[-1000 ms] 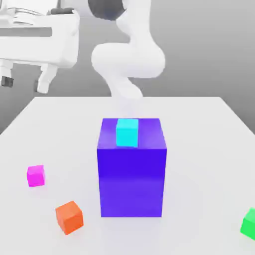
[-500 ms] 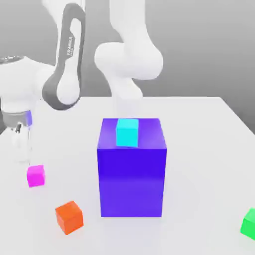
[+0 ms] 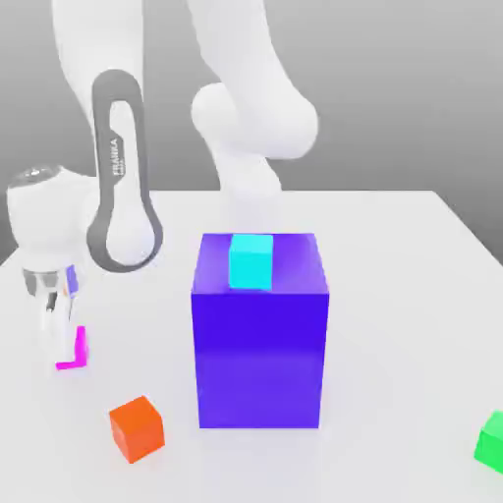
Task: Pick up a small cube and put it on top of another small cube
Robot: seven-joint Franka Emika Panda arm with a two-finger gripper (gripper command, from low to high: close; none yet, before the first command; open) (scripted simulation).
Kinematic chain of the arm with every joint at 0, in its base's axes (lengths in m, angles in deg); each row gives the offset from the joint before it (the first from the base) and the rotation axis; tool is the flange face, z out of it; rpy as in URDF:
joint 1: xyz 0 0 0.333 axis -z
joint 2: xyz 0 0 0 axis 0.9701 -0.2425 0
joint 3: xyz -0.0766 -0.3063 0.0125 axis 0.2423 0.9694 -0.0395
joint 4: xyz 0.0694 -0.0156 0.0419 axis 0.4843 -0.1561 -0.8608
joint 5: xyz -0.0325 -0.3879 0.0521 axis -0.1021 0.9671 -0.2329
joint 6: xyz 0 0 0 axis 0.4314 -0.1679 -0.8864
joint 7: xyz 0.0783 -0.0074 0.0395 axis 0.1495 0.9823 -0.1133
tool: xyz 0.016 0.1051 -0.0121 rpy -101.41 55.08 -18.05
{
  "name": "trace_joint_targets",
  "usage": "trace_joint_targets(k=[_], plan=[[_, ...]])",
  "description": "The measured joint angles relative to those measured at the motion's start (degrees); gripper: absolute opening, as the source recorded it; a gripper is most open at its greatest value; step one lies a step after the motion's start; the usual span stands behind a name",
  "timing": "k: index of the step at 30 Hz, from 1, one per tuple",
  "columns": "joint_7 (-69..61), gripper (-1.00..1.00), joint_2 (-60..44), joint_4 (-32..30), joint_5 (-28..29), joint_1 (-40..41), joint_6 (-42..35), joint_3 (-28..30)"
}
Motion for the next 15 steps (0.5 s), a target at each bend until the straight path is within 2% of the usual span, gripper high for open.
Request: trace_joint_targets(k=[3,5,15], plan=[[4.0,-1.00,6.1,-1.3,5.5,-1.1,-4.8,2.5],[6.8,-1.00,7.5,-0.7,6.8,-1.6,-6.7,2.3],[26.2,-1.00,0.0,17.5,12.4,-20.6,-14.0,-9.3]])
